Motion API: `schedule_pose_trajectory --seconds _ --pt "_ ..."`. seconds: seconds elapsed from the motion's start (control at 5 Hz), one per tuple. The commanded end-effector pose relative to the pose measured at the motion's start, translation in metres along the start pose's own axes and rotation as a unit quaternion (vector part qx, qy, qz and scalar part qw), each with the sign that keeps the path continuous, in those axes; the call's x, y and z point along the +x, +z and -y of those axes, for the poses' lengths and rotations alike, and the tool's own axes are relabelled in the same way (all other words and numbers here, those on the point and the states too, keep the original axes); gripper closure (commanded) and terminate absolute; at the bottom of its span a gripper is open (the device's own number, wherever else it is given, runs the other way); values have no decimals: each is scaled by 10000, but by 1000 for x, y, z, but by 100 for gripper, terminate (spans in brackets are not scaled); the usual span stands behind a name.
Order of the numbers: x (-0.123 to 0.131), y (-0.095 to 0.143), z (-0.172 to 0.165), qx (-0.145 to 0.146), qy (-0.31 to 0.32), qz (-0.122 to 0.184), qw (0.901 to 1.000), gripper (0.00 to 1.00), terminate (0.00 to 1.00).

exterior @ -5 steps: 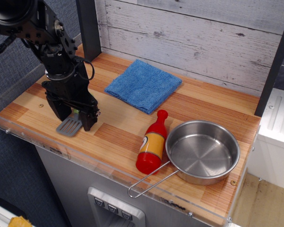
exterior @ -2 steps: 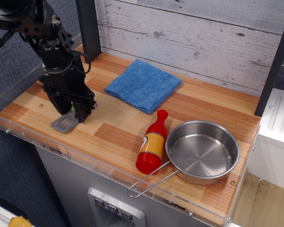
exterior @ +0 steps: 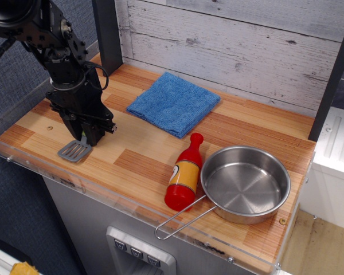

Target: Place the green spatula in the narrow space between the hot sauce and the silver pan.

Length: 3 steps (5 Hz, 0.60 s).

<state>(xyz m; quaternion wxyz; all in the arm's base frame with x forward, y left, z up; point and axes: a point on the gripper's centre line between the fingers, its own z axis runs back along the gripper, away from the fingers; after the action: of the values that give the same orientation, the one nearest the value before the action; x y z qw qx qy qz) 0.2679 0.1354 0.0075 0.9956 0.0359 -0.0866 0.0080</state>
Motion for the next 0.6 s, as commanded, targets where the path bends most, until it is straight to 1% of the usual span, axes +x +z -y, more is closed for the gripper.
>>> schedule_pose_trajectory --seconds 0.0,0.2,0.4 --pt "1 20 -6 38 153 245 9996 100 0" --pt "9 40 -12 173 233 397 9988 100 0" --pt "24 72 -13 363 357 694 9963 100 0"
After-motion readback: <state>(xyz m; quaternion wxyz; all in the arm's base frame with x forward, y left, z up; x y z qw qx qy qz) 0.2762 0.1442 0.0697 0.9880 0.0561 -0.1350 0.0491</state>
